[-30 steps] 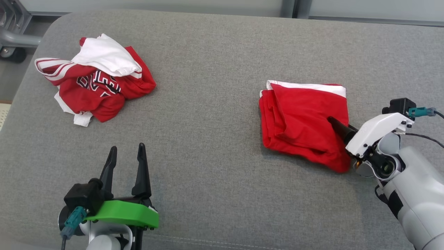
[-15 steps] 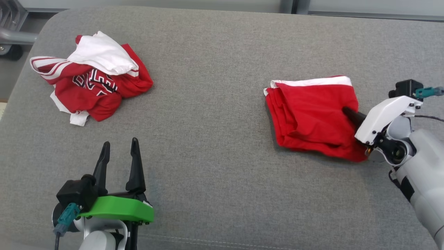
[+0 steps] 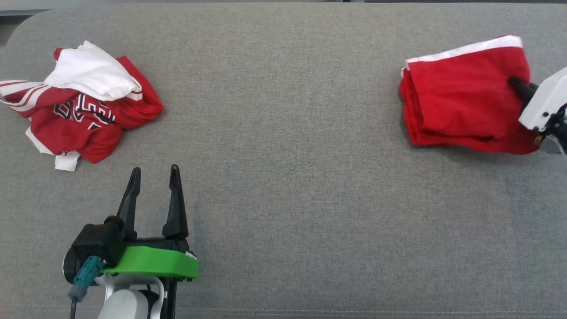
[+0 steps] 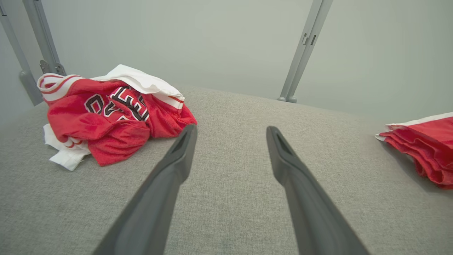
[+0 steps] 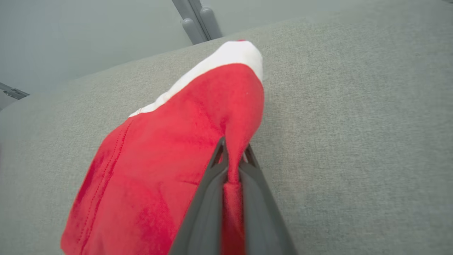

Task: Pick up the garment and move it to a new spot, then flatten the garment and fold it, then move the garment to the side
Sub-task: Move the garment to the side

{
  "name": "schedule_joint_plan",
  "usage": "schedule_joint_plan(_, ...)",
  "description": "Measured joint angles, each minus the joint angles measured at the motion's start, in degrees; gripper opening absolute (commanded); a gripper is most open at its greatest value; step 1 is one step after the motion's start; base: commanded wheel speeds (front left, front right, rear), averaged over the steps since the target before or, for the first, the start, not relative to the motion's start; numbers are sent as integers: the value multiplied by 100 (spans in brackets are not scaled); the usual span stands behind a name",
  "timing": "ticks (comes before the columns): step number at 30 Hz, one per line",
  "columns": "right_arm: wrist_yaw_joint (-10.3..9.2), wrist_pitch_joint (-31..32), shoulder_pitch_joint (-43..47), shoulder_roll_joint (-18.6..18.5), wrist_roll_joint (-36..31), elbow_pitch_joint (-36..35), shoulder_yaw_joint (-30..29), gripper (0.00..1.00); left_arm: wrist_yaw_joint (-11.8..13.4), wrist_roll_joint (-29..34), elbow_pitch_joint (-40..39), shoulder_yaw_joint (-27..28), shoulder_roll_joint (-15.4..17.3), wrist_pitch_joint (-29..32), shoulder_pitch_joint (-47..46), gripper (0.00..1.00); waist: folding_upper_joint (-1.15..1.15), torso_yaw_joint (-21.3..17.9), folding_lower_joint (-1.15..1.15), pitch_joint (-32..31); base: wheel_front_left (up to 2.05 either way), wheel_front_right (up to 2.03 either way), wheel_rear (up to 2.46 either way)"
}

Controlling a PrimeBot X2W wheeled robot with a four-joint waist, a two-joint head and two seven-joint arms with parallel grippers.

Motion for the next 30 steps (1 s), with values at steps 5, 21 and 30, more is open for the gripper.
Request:
schedule_joint_plan(5, -11, 89, -391, -409, -226, 55, 0, 0, 0, 77, -168, -69, 40, 29, -85, 100, 0, -152, 0, 165, 0, 0, 0)
schedule_joint_plan(21, -220, 176, -1292, -1056, -566, 149, -69, 0, -1, 377, -806, -293, 216, 378, -459, 100, 0, -401, 0, 990, 0, 0, 0)
schedule_joint_plan(30, -483, -205, -1341, -1199, -810, 364, -75, 0, -1, 526, -977, -383, 220, 487, -613, 100, 0, -429, 0, 1304, 0, 0, 0)
